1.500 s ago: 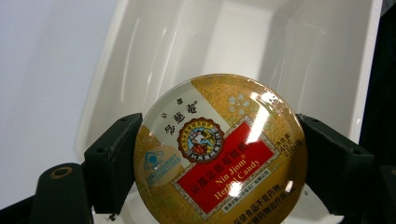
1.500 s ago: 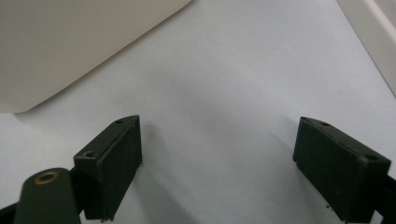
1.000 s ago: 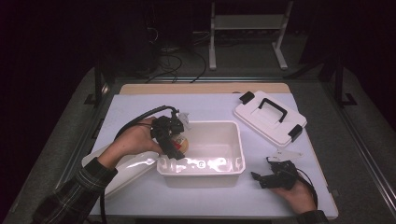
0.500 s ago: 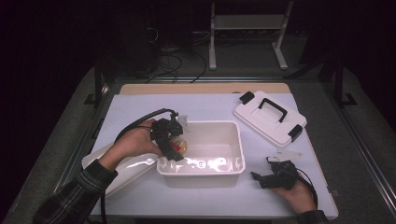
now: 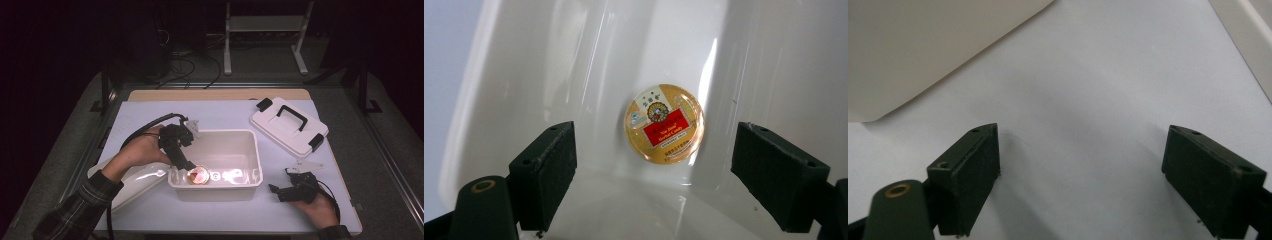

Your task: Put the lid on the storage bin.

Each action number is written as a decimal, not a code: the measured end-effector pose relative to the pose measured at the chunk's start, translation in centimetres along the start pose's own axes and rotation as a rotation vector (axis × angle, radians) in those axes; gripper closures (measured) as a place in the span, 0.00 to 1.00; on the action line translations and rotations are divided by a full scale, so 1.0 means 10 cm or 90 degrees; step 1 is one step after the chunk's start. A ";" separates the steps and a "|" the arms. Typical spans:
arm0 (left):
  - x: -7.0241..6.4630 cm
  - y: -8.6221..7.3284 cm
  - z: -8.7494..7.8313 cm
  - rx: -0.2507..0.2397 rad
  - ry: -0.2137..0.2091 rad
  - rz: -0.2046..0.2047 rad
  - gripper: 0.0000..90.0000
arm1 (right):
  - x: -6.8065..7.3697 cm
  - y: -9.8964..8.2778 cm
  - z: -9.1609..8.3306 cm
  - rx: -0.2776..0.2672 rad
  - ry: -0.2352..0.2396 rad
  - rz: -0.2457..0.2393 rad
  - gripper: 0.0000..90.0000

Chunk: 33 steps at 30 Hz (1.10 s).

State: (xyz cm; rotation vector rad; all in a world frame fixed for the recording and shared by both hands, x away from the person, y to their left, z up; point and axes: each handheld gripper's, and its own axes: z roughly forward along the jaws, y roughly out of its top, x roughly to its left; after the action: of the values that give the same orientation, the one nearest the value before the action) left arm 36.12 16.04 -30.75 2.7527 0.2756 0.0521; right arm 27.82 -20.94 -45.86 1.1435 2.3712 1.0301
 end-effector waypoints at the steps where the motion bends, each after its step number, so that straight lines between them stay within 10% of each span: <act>1: 0.00 -0.01 -0.05 -0.008 0.000 -0.002 0.20 | 0.00 0.00 0.00 0.000 0.001 0.001 0.16; 16: 0.06 -0.34 -0.52 -0.057 0.040 -0.056 0.25 | 0.00 0.00 0.00 0.000 -0.001 -0.001 0.16; 33: 0.24 -1.10 -0.56 -0.060 0.091 -0.183 0.40 | 0.00 0.00 0.00 0.000 0.000 -0.001 0.16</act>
State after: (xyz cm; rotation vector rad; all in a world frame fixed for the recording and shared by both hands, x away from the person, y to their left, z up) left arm 36.07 28.52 -29.58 2.5915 0.6860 0.1812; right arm 27.83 -20.94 -45.87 1.1422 2.3715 1.0285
